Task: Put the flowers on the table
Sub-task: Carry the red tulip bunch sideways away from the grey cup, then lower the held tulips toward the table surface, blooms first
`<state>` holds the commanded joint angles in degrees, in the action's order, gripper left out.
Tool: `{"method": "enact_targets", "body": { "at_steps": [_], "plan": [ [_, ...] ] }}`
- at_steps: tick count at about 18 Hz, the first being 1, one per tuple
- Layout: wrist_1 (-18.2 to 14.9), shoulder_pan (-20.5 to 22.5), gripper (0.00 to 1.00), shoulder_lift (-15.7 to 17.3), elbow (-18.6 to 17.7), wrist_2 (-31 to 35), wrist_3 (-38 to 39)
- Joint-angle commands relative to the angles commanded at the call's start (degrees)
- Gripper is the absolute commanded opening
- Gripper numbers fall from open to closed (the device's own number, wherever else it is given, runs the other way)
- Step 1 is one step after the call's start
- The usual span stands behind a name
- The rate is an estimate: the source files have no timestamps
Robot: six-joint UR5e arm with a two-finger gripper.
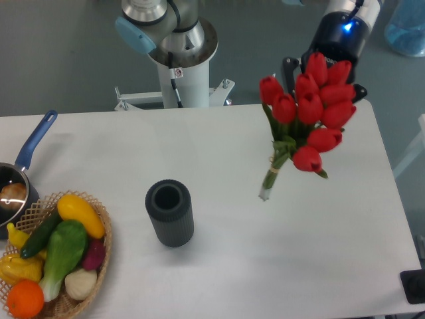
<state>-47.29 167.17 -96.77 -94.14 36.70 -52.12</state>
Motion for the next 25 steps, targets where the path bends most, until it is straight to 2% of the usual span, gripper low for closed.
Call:
{"method": "enact_targets", "body": {
  "at_steps": [5, 10, 14, 19, 21, 25],
  "plan": [
    [0.18, 0.0, 0.24, -0.97, 1.5, 6.79, 0.0],
    [-0.09, -2.1, 0.26, -1.93, 2.02, 21.8, 0.0],
    [-0.09, -6.32, 0.26, -5.18, 2.64, 32.87, -0.17],
    [0.0, -15.28, 0.26, -11.41, 3.78, 50.9, -1.58],
    [-0.09, -17.74, 0.26, -13.44, 3.96, 53.2, -1.58],
    [-0.35, -19.59, 0.26, -17.04, 3.7, 57.06, -1.5]
  ]
}}
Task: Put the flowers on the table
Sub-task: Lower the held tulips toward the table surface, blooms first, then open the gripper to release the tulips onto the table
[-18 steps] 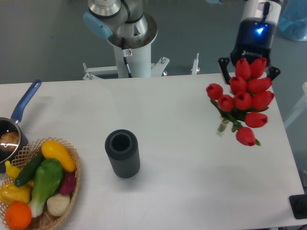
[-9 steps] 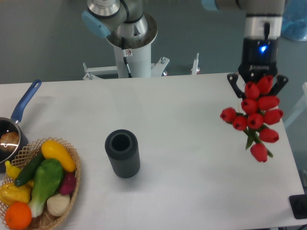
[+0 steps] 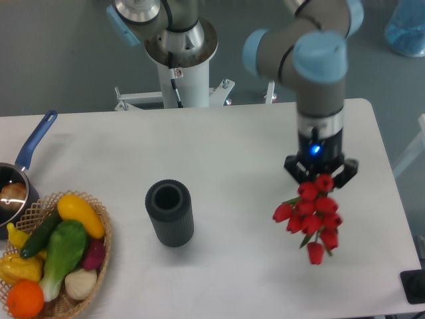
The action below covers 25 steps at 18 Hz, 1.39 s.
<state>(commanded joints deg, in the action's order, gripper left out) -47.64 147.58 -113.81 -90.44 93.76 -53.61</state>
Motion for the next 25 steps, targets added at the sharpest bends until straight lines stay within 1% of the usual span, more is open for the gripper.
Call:
{"method": "enact_targets", "body": {
  "at_steps": [2, 5, 8, 15, 18, 21, 22, 25],
  "plan": [
    [-0.09, -1.67, 0.26, -2.81, 0.09, 4.57, -0.09],
    [-0.09, -3.69, 0.26, -5.8, 0.17, 8.44, -0.09],
    [-0.09, -4.14, 0.26, -7.03, 0.53, 8.63, 0.26],
    [0.26, -4.93, 0.26, -8.36, -0.26, 7.49, 1.75],
    [0.35, -4.93, 0.26, -8.53, -0.35, 5.12, 4.03],
    [0.44, -4.76, 0.26, -8.62, -0.35, 1.0, 6.5],
    [0.44, -4.76, 0.27, -8.54, -0.35, 0.72, 6.59],
    [0.35, -4.76, 0.43, -8.53, -0.44, 0.72, 6.33]
  ]
}}
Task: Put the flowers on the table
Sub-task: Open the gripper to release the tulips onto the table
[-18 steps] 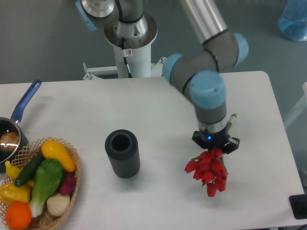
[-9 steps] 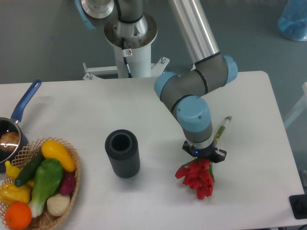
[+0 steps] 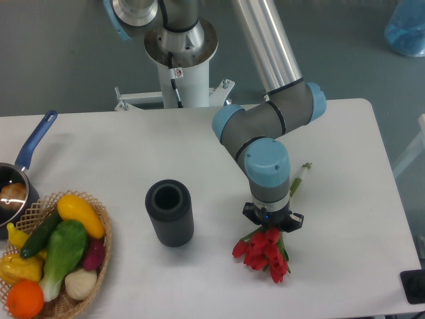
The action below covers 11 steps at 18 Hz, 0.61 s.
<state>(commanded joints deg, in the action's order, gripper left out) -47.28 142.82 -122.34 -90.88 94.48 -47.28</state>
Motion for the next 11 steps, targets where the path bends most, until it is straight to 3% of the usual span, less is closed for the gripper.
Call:
{"method": "enact_targets", "body": {
  "at_steps": [2, 5, 7, 11],
  "plan": [
    [0.09, 0.09, 0.51, 0.0, 0.0, 0.0, -0.09],
    [0.09, 0.35, 0.82, 0.17, 0.09, 0.0, -0.44],
    [0.09, 0.53, 0.98, 0.35, 0.09, 0.0, -0.44],
    [0.09, 0.62, 1.0, 1.49, 0.0, -0.18, 0.26]
  ]
}}
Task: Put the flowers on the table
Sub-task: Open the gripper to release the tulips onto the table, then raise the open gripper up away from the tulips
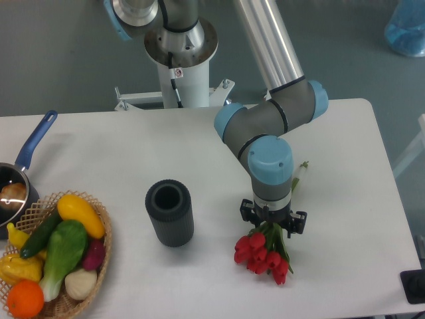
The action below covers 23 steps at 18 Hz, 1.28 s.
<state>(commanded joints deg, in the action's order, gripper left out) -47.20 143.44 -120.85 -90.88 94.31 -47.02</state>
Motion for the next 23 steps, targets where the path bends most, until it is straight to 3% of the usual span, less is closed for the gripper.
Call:
{"method": "enact_targets", "body": {
  "at_steps": [6, 11, 14, 16, 19, 23],
  "plan": [
    [-1.31, 3.68, 1.0, 3.77, -2.19, -4.65, -1.66],
    [-6.93, 7.03, 1.0, 8.26, -4.39, -7.21, -15.37],
    [-7.65, 7.38, 1.0, 8.96, -4.48, -6.86, -18.53],
    [-8.43, 10.01, 1.0, 10.19, -4.48, -7.47, -23.09],
    [-12.82, 12.21, 1.0, 11.34, -4.57, -8.53, -33.46],
    [-12.83, 12.66, 1.0, 11.43, -4.66, -8.53, -34.54]
  ]
}}
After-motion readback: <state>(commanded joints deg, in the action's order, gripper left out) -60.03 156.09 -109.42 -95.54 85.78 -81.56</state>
